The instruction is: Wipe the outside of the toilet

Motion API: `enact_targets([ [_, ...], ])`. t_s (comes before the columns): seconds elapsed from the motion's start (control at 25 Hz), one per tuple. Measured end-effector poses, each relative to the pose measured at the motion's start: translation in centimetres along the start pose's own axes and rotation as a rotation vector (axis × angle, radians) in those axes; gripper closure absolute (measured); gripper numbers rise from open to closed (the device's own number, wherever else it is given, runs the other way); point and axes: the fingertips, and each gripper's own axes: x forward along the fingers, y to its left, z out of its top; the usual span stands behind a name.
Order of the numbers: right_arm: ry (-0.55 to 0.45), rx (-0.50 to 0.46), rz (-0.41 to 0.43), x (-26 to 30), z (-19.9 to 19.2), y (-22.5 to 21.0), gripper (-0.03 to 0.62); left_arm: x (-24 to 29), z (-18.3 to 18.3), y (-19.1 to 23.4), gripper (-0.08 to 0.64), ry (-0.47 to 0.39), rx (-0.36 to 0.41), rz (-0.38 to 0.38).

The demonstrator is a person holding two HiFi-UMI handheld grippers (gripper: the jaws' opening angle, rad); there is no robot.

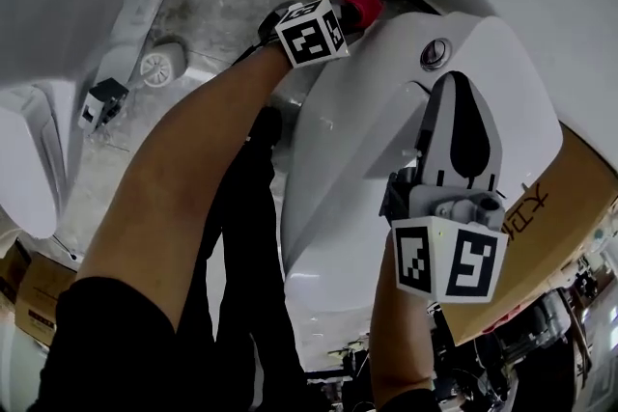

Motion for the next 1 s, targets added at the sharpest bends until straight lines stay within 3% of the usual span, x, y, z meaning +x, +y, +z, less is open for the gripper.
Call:
enact_targets([
  [0.24, -0.037, 0.040, 0.004, -1.0, 0.9, -0.7, 0.554, 2.0, 0.5, -1.6, 0.494, 0.063, 0.210, -0.084],
  [0.48, -0.040, 0.056, 0.006, -1.0, 0.6, -0.7, 0.554, 1.7, -0.7, -3.2, 0.494, 0.091, 0.248, -0.119],
  [1.0, 0.046, 0.065, -0.023, -5.2, -4.2, 3.7, 0.554, -1.2, -8.7, -14.5, 0.494, 0.081, 0.102, -0.161],
])
